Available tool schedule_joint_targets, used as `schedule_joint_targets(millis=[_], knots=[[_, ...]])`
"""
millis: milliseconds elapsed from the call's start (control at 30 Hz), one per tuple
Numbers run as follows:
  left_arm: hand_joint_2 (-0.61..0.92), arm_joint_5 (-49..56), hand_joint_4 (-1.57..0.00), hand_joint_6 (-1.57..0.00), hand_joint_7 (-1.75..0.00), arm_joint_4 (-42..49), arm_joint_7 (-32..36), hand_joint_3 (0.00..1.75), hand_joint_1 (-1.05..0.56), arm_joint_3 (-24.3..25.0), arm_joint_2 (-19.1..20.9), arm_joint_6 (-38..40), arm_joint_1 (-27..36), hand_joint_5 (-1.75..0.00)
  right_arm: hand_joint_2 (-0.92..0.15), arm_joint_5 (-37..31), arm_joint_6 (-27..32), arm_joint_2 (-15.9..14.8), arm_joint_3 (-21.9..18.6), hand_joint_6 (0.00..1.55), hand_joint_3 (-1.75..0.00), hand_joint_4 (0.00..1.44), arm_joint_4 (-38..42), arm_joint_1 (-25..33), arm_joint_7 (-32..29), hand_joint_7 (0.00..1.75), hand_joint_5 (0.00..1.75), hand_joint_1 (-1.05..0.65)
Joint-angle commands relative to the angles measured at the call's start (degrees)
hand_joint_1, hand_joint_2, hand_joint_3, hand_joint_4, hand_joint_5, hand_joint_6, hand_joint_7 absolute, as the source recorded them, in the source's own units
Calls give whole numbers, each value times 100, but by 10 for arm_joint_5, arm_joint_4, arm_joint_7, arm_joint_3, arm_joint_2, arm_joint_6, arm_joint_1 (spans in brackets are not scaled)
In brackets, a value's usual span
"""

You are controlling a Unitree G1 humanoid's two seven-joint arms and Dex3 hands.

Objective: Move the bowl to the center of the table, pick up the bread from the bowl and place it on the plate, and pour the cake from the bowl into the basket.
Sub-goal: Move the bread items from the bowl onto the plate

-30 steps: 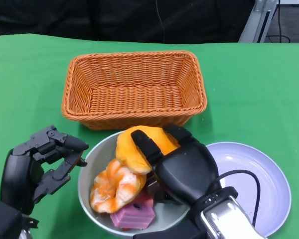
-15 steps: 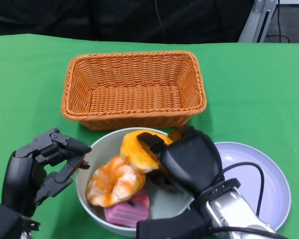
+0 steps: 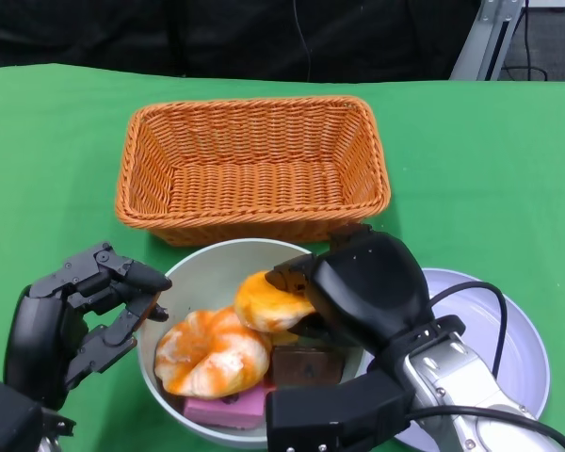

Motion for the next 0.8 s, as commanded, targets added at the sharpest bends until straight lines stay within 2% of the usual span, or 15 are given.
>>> schedule_joint_targets(millis=[33,67,100,167,200,267,300,333,400,600,800], knots=[[90,1,-74,-80,-109,6,0,39,-15,5,9,-6,0,-142,-91,17,-21,-7,4,117,-1,79,20,8,-16,15,141,-32],[90,2,-74,-80,-108,6,1,40,-15,5,9,-6,0,-141,-91,23,-30,-6,1,104,-1,71,28,7,-34,50,158,-31],[90,2,-73,-80,-108,5,1,40,-15,5,9,-6,1,-141,-92,27,-37,-5,-1,81,-8,65,34,6,-48,98,166,-29],[90,4,-73,-80,-107,3,3,39,-14,5,9,-5,2,-140,-92,42,-52,1,-10,56,-15,61,50,2,-80,148,173,-28],[90,5,-74,-80,-106,3,4,39,-14,5,9,-7,2,-139,-92,50,-62,4,-15,54,-16,61,60,-2,-102,149,174,-28],[90,7,-74,-81,-106,6,5,39,-13,6,9,-9,1,-139,-92,72,-83,10,-27,72,-12,60,77,-10,-136,100,174,-28],[90,8,-74,-81,-105,6,6,38,-13,6,9,-10,1,-138,-92,79,-93,11,-32,75,-11,59,85,-13,-152,90,175,-28],[90,9,-74,-81,-105,7,6,38,-13,6,9,-10,1,-138,-92,85,-101,12,-36,84,-9,62,92,-17,-164,69,171,-28],[90,16,-74,-81,-105,5,8,38,-14,6,11,-9,1,-138,-92,92,-108,14,-45,90,-9,63,100,-27,-185,55,168,-28],[91,5,-73,-81,-107,3,4,33,-13,7,6,-1,2,-141,-92,99,-106,13,-66,94,-12,63,97,-42,-209,52,171,-28],[91,25,-72,-80,-109,4,20,35,-11,7,7,-5,3,-140,-92,113,-112,6,-80,92,-10,69,82,-42,-200,61,159,-27]])
